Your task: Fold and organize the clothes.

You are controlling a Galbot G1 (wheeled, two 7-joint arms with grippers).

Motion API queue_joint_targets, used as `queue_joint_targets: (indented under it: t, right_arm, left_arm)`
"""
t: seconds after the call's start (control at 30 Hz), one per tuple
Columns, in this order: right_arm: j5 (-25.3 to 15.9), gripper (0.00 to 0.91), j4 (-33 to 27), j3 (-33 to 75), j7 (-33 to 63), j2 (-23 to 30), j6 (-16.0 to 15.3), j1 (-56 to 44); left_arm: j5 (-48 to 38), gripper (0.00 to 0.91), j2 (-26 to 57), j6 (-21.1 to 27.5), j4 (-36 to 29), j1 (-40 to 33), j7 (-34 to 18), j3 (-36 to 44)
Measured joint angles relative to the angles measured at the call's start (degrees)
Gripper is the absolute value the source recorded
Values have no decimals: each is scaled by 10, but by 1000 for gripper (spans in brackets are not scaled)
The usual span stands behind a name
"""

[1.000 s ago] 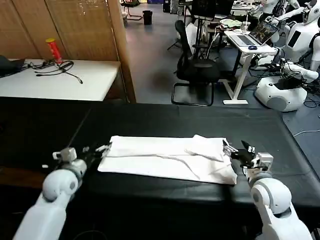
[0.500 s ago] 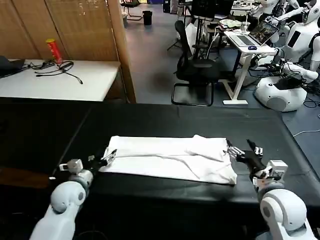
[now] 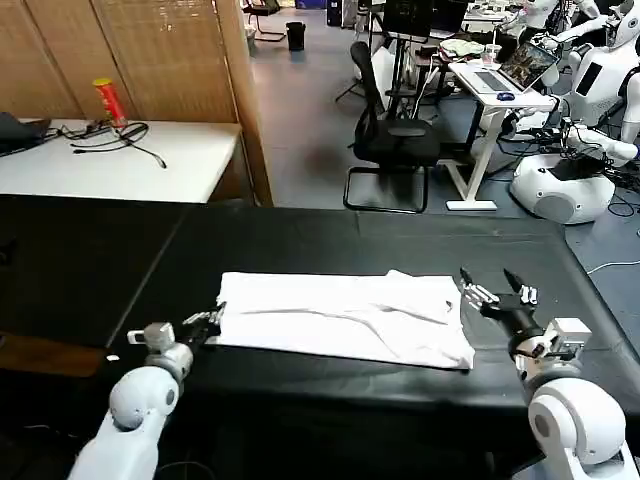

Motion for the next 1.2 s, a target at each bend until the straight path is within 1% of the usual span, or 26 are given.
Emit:
queue_joint_targets:
  t: [0.17,0.27,0.33,0.53,0.6,0.7,0.83,0.97,1.07,1.2]
  right_arm:
    - [1,878,6,9,0,7,0,-4]
    - [1,878,7,9,0,12,0,-5]
    - [0,878,8,7,0,15,0,-6]
    - [-4,878,13,5,3,23,-1,-12]
    - [-7,878,14,4,5,27,-1,-13]
    - [-18,878,16,3,4,35,0,-17]
    - [-34,878,15,6,4,45,1,-26]
    - [-55,878,13,14,1,57,7,-39]
    - [-63,878,15,21,0,65,9,-49]
    - [-68,878,24,35,0,75,10,-69]
  left_arm:
    - [93,0,21,-32,-8,0,11,-7]
    - [171,0,45,-61,-3,-5,15,-18]
    - [205,0,67,-76,4,-7,18,-25]
    - [234,0,148,-117,36,-14,18,-35]
    - [234,0,171,-121,45,-12,16,-37]
    - [215,0,183,-109,42,-4,9,-37]
    - [198,0,173,-98,13,10,0,-26]
    - [190,0,142,-72,-34,27,-7,2]
    - [163,0,110,-48,-77,26,-23,34]
    - [120,0,71,-27,-109,16,-29,76]
